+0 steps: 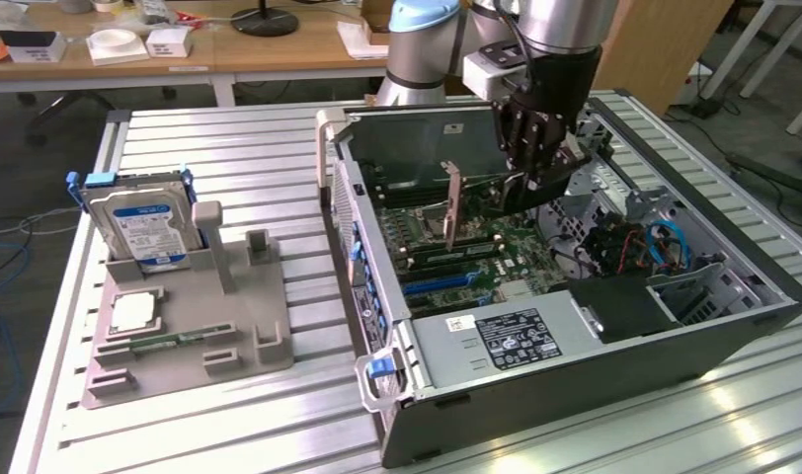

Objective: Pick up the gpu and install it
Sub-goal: 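Insert the gpu into the slot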

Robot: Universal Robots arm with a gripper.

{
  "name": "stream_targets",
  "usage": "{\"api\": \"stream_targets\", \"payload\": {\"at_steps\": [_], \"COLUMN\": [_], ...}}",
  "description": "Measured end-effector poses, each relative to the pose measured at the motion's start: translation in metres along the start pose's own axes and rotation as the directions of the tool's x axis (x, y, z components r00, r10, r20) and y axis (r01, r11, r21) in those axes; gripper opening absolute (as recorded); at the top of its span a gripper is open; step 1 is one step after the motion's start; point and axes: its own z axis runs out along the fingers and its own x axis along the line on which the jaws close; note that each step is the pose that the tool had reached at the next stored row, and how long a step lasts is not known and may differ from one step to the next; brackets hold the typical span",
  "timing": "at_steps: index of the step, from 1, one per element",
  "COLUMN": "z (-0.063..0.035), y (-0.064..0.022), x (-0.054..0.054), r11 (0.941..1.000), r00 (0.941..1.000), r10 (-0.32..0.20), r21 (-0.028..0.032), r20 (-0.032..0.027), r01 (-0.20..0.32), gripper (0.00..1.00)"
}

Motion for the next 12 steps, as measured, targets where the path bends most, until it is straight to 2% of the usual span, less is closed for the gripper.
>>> {"api": "stream_targets", "payload": {"at_steps": [4,12], "z": [0.0018,0.0065], "y": [0.0052,0.0124], "x": [-0.001,-0.003], "r11": [0.9998,0.9981], "r00": [0.9998,0.9980], "r10": [0.018,0.062], "r21": [-0.0011,-0.0040], "r20": [-0.0022,-0.0106], "r01": [-0.018,-0.062], "gripper": [0.27,0.27]}}
